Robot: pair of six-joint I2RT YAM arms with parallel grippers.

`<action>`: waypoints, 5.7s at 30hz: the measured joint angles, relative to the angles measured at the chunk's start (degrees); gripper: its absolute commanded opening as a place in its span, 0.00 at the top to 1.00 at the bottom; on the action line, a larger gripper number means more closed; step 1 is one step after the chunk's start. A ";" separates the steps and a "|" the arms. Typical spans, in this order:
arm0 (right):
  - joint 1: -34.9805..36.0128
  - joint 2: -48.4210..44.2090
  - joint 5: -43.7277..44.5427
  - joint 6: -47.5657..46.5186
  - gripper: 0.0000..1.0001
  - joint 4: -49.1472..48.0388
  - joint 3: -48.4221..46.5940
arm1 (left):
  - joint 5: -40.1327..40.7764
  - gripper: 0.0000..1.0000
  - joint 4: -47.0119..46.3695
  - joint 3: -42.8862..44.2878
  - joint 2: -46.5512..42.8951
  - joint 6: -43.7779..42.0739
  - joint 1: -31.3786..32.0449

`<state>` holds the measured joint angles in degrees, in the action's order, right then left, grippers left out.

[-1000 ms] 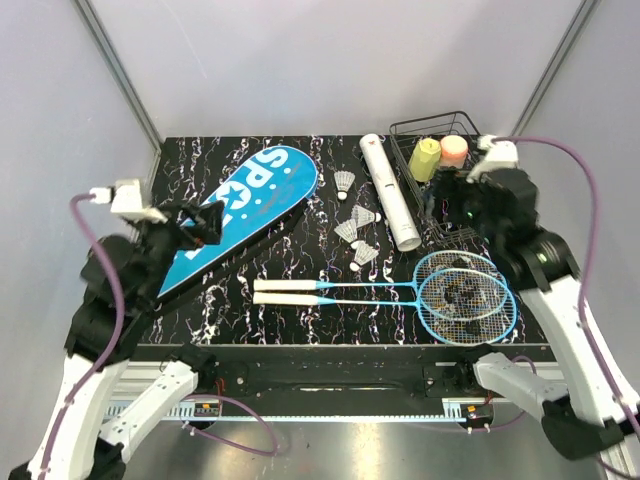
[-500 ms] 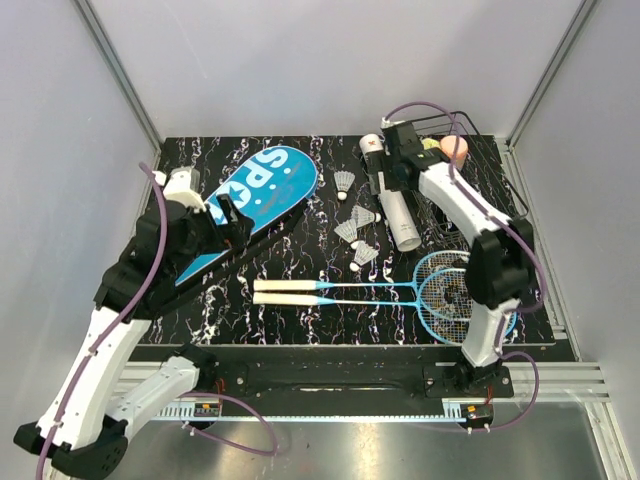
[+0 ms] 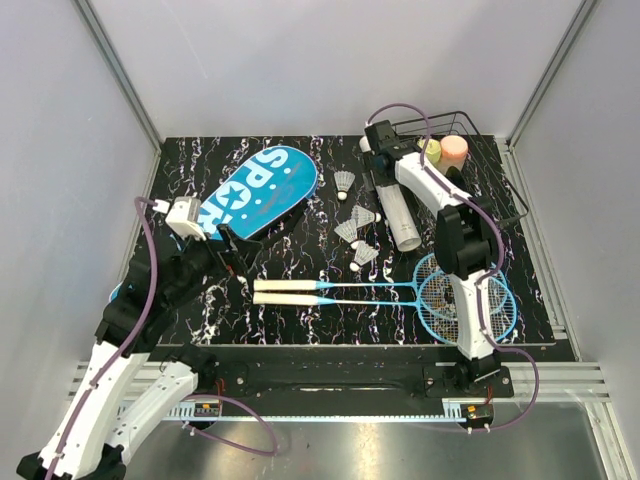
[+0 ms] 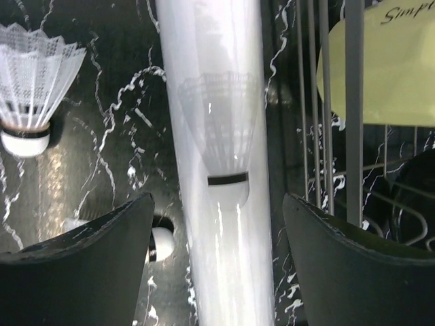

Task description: Pack up the badminton gear

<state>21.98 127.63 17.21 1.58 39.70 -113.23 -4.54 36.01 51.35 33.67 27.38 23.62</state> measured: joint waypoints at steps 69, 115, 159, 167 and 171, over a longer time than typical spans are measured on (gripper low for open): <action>7.41 -42.51 -34.38 65.11 0.54 -68.50 58.73 | -33.66 0.40 -20.00 12.83 45.07 6.47 4.74; 1.90 -32.92 -45.40 43.82 0.25 -50.10 38.40 | -26.23 0.33 -14.86 13.16 45.03 -1.70 8.96; 23.76 -55.06 -36.22 -21.77 0.44 -18.88 55.06 | -15.98 0.58 3.78 24.70 26.73 -10.95 9.20; 24.37 -55.74 -36.09 -22.40 0.45 -19.26 55.74 | -17.99 0.66 4.24 23.39 27.36 -11.32 9.11; 24.48 -56.61 -36.06 -22.58 0.46 -19.26 56.43 | -19.96 0.67 4.00 22.36 28.06 -11.56 9.01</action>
<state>46.46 71.02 -18.85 -20.99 20.45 -56.80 -24.49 40.01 73.71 61.73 15.81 32.62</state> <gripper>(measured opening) 0.707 0.339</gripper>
